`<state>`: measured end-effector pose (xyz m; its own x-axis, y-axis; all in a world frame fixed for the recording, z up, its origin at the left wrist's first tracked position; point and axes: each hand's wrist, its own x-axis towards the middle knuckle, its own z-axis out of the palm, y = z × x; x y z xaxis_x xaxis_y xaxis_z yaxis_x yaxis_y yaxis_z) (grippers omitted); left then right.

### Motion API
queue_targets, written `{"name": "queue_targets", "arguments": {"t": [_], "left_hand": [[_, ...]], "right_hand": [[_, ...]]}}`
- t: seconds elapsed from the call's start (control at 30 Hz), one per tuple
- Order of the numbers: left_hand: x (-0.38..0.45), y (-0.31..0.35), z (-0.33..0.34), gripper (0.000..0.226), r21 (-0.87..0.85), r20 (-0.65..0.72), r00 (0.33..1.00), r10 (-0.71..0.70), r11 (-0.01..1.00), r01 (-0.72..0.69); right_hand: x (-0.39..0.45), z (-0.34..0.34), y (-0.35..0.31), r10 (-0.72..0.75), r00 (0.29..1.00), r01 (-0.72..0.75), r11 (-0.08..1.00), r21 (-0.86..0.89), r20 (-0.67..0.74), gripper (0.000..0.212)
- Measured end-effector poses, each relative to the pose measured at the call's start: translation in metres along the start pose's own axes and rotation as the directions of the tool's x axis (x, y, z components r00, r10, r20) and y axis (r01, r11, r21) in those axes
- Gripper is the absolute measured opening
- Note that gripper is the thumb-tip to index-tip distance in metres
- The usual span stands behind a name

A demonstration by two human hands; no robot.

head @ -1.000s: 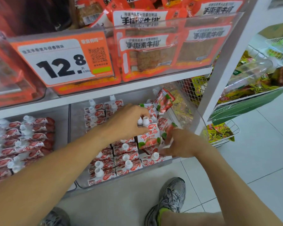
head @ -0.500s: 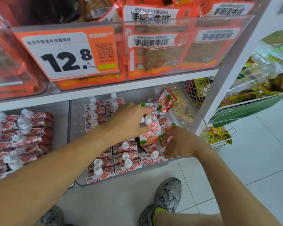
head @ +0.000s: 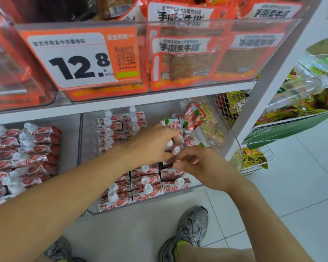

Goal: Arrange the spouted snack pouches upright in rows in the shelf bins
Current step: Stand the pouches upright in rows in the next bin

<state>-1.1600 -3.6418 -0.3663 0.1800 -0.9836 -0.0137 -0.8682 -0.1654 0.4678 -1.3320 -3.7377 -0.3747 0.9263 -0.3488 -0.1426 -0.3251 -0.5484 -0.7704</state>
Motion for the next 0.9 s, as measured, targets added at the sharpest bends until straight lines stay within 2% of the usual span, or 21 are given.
{"name": "queue_targets", "arguments": {"t": [0.13, 0.23, 0.27, 0.37, 0.53, 0.67, 0.7, 0.8, 0.83, 0.9], "left_hand": [[0.001, -0.008, -0.001, 0.042, -0.028, 0.157, 0.987, -0.023, 0.999, 0.028], [0.004, -0.013, -0.007, 0.033, -0.093, 0.220, 0.973, -0.066, 0.992, 0.088], [0.005, -0.014, -0.008, 0.029, -0.092, 0.220, 0.972, -0.078, 0.991, 0.101], [0.006, -0.010, -0.008, 0.026, -0.057, 0.161, 0.982, -0.096, 0.993, 0.106], [0.003, -0.002, -0.009, 0.026, -0.002, 0.034, 0.999, -0.039, 0.999, 0.039], [0.005, 0.001, -0.002, 0.023, 0.050, 0.119, 0.993, -0.015, 0.999, 0.009], [0.007, -0.001, 0.003, 0.023, 0.073, 0.155, 0.988, -0.015, 0.997, 0.004], [0.014, -0.005, 0.009, 0.018, 0.078, 0.231, 0.973, -0.001, 0.997, -0.018], [0.017, -0.005, 0.007, 0.017, 0.071, 0.255, 0.967, 0.007, 0.997, -0.026], [0.020, -0.004, 0.001, 0.016, 0.048, 0.304, 0.953, 0.022, 0.998, -0.038]], "right_hand": [[-0.004, -0.008, 0.002, 0.021, 0.999, -0.023, 0.997, 0.073, 0.031, 0.018], [-0.001, -0.012, 0.012, 0.085, 0.989, -0.080, 0.996, 0.042, -0.119, 0.017], [0.000, -0.012, 0.014, 0.104, 0.987, -0.103, 0.995, 0.012, -0.127, 0.018], [0.005, -0.004, 0.017, 0.116, 0.993, -0.117, 0.992, -0.053, -0.018, 0.024], [0.013, -0.002, 0.015, 0.079, 0.997, -0.079, 0.996, -0.043, -0.003, 0.003], [0.009, -0.012, 0.021, 0.179, 0.978, -0.184, 0.982, 0.036, 0.102, 0.014], [0.009, -0.015, 0.024, 0.181, 0.982, -0.181, 0.983, -0.016, 0.057, 0.017], [0.016, -0.023, 0.027, 0.124, 0.971, -0.167, 0.964, -0.206, -0.206, 0.024], [0.020, -0.023, 0.027, 0.115, 0.964, -0.174, 0.954, -0.243, -0.238, 0.027], [0.031, -0.017, 0.028, 0.175, 0.969, -0.226, 0.914, -0.336, -0.174, 0.042]]}}
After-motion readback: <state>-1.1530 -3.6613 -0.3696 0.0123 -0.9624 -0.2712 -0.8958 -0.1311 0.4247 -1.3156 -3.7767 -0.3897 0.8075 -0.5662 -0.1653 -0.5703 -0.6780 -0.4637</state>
